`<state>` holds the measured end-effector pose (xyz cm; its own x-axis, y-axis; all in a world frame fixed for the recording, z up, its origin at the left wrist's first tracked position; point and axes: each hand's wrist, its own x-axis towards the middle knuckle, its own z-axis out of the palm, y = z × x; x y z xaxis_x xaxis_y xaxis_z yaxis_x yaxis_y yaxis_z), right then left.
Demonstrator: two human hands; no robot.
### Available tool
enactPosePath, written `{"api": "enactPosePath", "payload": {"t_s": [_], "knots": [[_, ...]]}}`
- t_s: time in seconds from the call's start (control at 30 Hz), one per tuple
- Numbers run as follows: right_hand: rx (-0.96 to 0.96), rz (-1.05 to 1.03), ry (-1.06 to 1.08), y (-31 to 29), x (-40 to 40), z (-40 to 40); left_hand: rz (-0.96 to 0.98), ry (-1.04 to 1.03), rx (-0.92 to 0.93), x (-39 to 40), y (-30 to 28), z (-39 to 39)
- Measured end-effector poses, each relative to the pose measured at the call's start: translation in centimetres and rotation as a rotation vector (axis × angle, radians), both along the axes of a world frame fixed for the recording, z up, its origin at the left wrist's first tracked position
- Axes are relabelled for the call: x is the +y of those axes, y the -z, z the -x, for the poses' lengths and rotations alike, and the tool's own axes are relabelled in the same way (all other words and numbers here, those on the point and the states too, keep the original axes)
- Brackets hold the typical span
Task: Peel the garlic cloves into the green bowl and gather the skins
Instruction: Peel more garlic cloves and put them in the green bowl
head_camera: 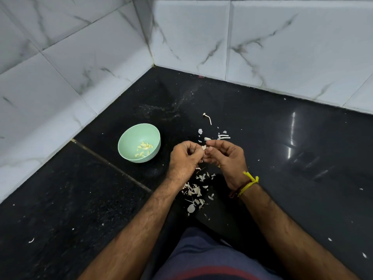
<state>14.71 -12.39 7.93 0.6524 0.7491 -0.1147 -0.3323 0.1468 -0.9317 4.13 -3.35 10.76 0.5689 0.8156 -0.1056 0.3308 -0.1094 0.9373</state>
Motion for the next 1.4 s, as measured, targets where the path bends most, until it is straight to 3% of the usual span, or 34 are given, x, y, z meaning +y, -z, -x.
{"api": "enactPosePath", "payload": {"t_s": [0.27,0.43,0.7,0.87,0.97,1.07,1.2,1.4], "knots": [[-0.129,0.051,-0.022,-2.2,1.0,-1.1,-0.196,-0.120,0.044,1.6,1.0,0.4],[-0.353,0.134,-0.075,-3.8,4.5,0.0,-0.250,-0.170,0.011,2.8,3.4,0.8],[-0.765,0.228,-0.185,-5.4,12.3,4.2,-0.368,-0.003,0.064,2.5,9.2,4.6],[-0.954,0.302,-0.325,-5.1,17.8,6.7,-0.339,-0.080,0.070,2.9,9.9,4.3],[-0.950,0.342,-0.357,-4.3,19.4,6.6,-0.359,-0.075,0.023,2.8,9.6,4.2],[-0.843,0.297,-0.236,-4.2,18.9,5.7,-0.392,-0.082,0.024,3.1,9.9,4.1],[-0.756,0.287,-0.049,-3.0,15.4,3.9,-0.392,-0.058,0.026,3.1,10.8,4.2],[-0.683,0.448,0.006,0.2,8.7,2.0,-0.426,-0.033,0.075,3.4,10.7,4.2]]}}
